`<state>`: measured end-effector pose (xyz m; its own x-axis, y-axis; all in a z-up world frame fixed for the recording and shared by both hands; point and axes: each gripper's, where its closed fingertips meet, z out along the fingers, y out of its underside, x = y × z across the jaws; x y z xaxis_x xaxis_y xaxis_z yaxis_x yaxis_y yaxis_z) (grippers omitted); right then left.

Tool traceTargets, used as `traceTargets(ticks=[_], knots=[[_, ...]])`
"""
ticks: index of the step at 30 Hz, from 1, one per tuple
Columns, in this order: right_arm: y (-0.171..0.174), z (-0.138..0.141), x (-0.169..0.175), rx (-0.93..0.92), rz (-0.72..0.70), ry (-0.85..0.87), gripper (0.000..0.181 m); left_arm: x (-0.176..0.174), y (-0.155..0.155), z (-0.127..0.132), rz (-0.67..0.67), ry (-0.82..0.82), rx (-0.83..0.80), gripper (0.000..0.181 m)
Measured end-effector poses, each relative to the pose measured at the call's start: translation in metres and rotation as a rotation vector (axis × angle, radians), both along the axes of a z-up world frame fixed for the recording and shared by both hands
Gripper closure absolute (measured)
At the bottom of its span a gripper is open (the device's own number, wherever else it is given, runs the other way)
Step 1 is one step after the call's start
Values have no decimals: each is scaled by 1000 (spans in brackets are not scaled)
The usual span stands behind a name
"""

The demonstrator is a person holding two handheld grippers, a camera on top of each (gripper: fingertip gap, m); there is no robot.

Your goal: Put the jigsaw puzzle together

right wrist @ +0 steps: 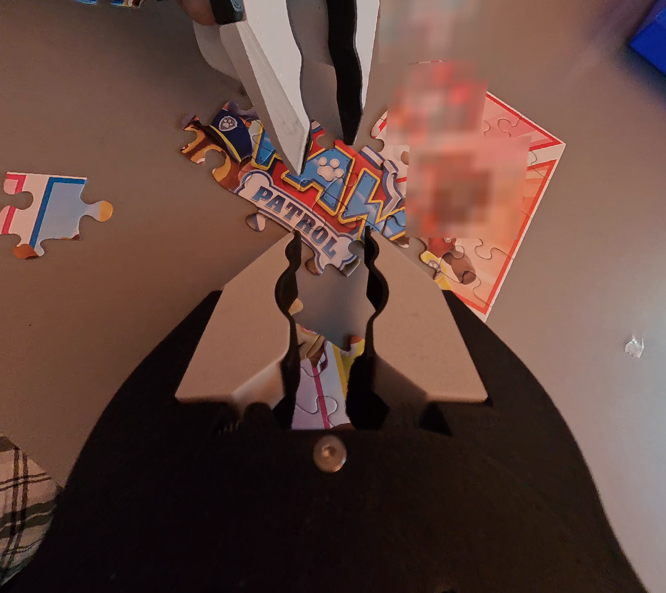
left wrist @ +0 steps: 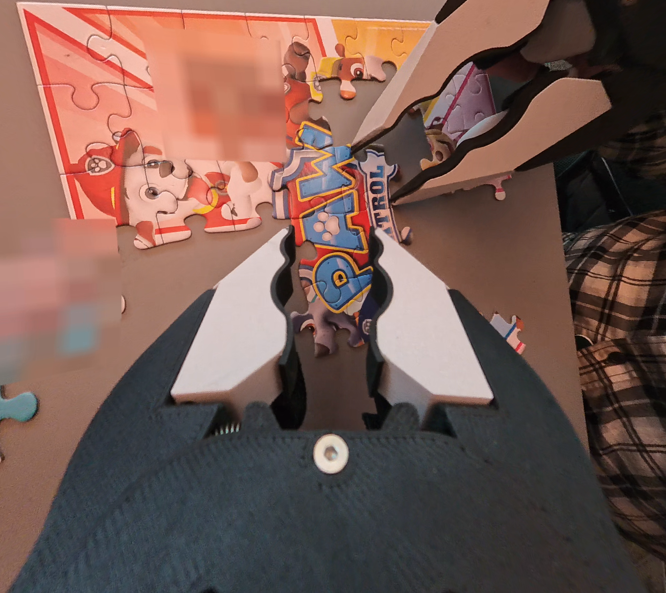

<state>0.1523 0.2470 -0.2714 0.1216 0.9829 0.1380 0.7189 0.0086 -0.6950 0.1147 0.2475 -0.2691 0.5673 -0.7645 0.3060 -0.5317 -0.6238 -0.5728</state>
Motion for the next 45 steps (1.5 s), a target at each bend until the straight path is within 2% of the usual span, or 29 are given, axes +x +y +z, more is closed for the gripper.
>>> traceTargets(ticks=[11,16,22,26,33,37,39,45], knots=[[15,15,-2,-20,3,28,151,0,6,2,9,56,45,147],[25,0,-9,-25,13,-38,157,5,11,-2,-10,113,98,150],[28,-1,-6,-11,9,-85,169,13,10,-3,-52,142,144,149],[30,0,-6,-14,0,-78,164,15,12,-4,-59,150,168,151],[31,3,-8,-13,7,-83,168,15,15,-5,-69,195,202,153],[36,8,-12,14,-6,-59,181,15,21,4,-60,186,227,154],[40,-3,-11,36,-22,-104,181,14,23,-3,-73,234,221,154],[44,4,-16,64,-30,-94,181,20,25,-6,-78,217,209,160]])
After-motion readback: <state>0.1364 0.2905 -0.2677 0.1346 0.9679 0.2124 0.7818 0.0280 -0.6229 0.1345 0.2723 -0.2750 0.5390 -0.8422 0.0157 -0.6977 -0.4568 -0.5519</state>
